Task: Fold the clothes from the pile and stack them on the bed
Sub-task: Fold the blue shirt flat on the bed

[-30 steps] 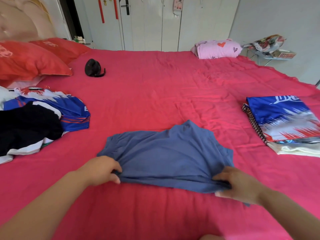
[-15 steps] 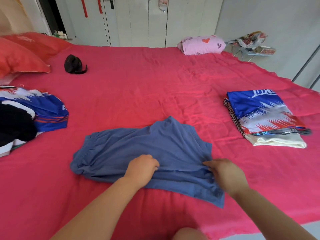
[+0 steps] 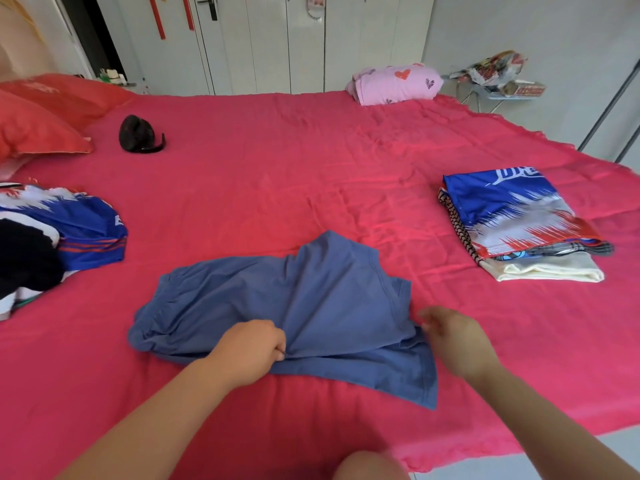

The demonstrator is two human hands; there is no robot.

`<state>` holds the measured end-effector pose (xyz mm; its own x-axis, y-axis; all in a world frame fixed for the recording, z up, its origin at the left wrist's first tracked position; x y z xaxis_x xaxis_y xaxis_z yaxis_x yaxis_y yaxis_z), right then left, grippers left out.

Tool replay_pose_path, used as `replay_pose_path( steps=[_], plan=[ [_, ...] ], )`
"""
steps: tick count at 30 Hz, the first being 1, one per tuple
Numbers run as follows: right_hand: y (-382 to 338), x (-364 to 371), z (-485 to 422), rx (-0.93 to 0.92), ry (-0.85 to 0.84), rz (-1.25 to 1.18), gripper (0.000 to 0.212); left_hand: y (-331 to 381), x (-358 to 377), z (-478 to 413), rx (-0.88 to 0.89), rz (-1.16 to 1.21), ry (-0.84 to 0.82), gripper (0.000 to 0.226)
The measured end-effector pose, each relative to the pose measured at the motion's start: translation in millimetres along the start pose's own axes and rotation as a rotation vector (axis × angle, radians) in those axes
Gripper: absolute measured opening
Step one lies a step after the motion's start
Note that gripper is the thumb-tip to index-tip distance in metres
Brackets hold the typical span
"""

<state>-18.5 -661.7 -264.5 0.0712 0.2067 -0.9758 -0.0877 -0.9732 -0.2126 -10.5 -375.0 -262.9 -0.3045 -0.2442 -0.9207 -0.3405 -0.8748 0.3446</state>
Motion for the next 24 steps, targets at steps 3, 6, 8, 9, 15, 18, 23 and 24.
replay_pose_path(
  steps=[3, 6, 8, 9, 15, 18, 23, 24],
  plan=[
    [11, 2, -24, 0.157, 0.006, -0.137, 0.030, 28, -8, -10, 0.058, 0.030, 0.098, 0.032],
    [17, 9, -47, 0.295, -0.066, -0.313, 0.029, 63, 0, -22, 0.136, 0.087, 0.096, 0.051],
    [13, 14, -60, 0.290, -0.116, -0.361, 0.019, 80, 12, -33, 0.132, 0.102, 0.063, 0.058],
    [8, 14, -66, 0.247, -0.134, -0.319, 0.015, 85, 18, -38, 0.121, 0.118, 0.059, 0.058],
    [41, -7, -116, 0.411, -0.019, -0.345, 0.032, 89, 27, -56, 0.114, 0.295, 0.252, 0.020],
    [47, 6, -125, 0.420, -0.160, -0.350, 0.021, 88, 30, -57, 0.162, 0.362, 0.237, 0.017],
    [13, -2, -135, 0.212, 0.027, -0.116, 0.028, 91, 37, -61, 0.151, 0.332, 0.226, 0.040],
    [5, -2, -138, 0.182, 0.054, -0.107, 0.028, 93, 39, -63, 0.149, 0.318, 0.217, 0.043]
  ],
)
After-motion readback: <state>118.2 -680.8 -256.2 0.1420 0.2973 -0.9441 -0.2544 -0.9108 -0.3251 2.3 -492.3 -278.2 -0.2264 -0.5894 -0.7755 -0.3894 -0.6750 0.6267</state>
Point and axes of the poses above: each hand's wrist, its own z-axis away from the middle knuckle, its own x-axis out of the palm, y = z × x, the point moved 7 cm from there along -z, towards the middle knuckle, and after that the axes turned 14 degrees about z, right-handed, at the moved point
